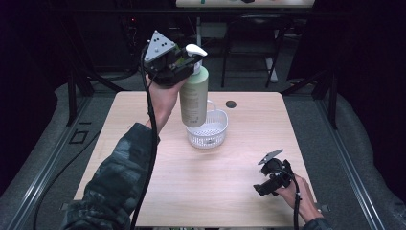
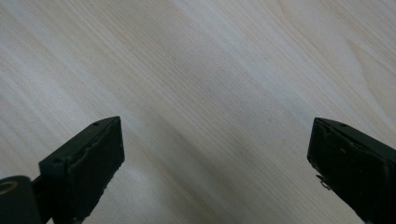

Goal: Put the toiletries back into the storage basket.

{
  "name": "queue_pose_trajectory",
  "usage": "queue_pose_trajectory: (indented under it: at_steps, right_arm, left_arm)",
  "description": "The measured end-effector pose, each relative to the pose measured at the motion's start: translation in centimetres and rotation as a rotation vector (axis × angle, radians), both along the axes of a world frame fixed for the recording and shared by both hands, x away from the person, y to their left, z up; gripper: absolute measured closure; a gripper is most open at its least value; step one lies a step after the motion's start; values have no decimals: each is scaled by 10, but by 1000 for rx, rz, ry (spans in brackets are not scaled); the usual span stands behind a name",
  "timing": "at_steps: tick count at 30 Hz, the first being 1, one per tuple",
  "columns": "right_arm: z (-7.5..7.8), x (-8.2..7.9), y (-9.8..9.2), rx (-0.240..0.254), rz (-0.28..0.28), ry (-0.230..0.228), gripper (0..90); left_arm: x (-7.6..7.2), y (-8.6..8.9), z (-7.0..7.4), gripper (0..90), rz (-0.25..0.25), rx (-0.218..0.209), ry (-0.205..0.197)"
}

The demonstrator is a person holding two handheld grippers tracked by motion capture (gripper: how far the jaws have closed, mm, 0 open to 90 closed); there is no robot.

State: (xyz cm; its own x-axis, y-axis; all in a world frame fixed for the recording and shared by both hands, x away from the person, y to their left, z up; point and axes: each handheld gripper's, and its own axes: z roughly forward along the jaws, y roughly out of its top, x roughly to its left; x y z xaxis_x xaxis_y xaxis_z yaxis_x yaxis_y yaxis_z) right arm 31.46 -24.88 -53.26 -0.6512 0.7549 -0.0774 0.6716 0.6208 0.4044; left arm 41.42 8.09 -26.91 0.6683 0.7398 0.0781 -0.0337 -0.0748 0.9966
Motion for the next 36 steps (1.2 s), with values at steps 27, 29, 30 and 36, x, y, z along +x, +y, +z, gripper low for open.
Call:
queue_pose_trajectory:
  at_steps: [27,29,30,36]
  right_arm:
    - [-1,0,-1,6,2,2,34]
    - [0,0,-1,5,3,3,34]
    - [0,0,-1,6,3,3,34]
    - [-1,0,-1,7,3,3,35]
  left_arm:
    - [18,-21,-11,668,6,19,23]
    - [19,-22,-12,668,6,17,24]
    - [20,-22,-12,669,6,16,26]
    - [23,-25,-15,669,5,18,30]
